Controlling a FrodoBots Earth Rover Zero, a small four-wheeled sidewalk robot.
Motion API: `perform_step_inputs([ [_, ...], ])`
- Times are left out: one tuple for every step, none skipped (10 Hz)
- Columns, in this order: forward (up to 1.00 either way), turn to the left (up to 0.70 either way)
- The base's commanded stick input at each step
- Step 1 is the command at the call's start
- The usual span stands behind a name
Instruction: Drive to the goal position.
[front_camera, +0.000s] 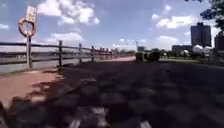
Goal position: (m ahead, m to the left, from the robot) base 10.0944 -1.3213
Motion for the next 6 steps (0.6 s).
perform_step_inputs([
  [0.70, 0.00],
  [0.70, 0.00],
  [0.70, 0.00],
  [0.70, 0.00],
  [0.70, 0.00],
  [0.70, 0.00],
])
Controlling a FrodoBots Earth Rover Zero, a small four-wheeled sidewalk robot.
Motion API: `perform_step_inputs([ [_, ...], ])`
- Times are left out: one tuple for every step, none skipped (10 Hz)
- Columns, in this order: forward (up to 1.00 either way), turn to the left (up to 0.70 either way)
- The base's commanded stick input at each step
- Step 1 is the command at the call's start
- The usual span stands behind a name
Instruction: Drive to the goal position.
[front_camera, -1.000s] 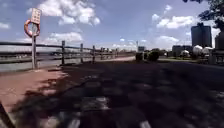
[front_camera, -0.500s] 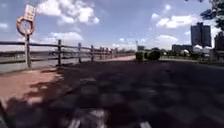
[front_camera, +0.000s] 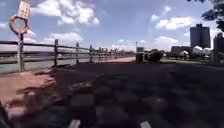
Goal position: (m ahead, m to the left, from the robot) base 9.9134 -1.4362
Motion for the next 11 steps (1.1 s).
perform_step_inputs([
  [0.70, 0.00],
  [0.70, 0.00],
  [0.70, 0.00],
  [0.70, 0.00],
  [0.70, 0.00],
  [0.60, 0.00],
  [0.10, 0.00],
  [0.00, 0.00],
  [0.00, 0.00],
  [0.00, 0.00],
  [0.00, 0.00],
])
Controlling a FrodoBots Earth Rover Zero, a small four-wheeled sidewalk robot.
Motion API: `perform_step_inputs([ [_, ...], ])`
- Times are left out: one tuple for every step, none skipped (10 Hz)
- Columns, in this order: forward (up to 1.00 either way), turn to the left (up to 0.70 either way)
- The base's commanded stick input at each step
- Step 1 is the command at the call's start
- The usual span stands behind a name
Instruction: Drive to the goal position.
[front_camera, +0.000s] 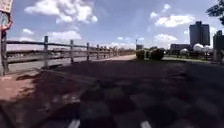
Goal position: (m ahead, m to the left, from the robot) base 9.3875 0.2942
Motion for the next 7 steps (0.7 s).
perform_step_inputs([
  [0.00, 0.00],
  [0.00, 0.00],
  [0.00, 0.00],
  [0.00, 0.00],
  [0.00, 0.00],
  [0.47, 0.00],
  [0.70, 0.00],
])
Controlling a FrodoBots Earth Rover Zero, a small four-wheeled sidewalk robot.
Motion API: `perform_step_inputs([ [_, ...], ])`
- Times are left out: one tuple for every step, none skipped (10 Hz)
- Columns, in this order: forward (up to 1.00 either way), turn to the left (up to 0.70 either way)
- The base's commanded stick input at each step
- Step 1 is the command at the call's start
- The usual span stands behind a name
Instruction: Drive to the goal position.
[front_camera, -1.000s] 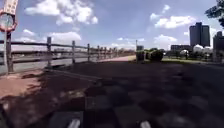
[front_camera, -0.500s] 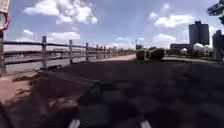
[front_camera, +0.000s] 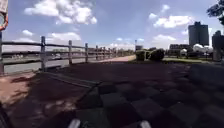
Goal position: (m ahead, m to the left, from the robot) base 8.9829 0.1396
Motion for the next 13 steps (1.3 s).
perform_step_inputs([
  [0.70, 0.00],
  [0.70, 0.00],
  [0.70, 0.00],
  [0.70, 0.00],
  [0.70, 0.00],
  [0.70, 0.00],
  [0.70, 0.00],
  [0.70, 0.00],
  [0.70, -0.10],
  [0.70, -0.27],
  [0.70, -0.27],
  [0.70, -0.19],
  [0.70, -0.03],
])
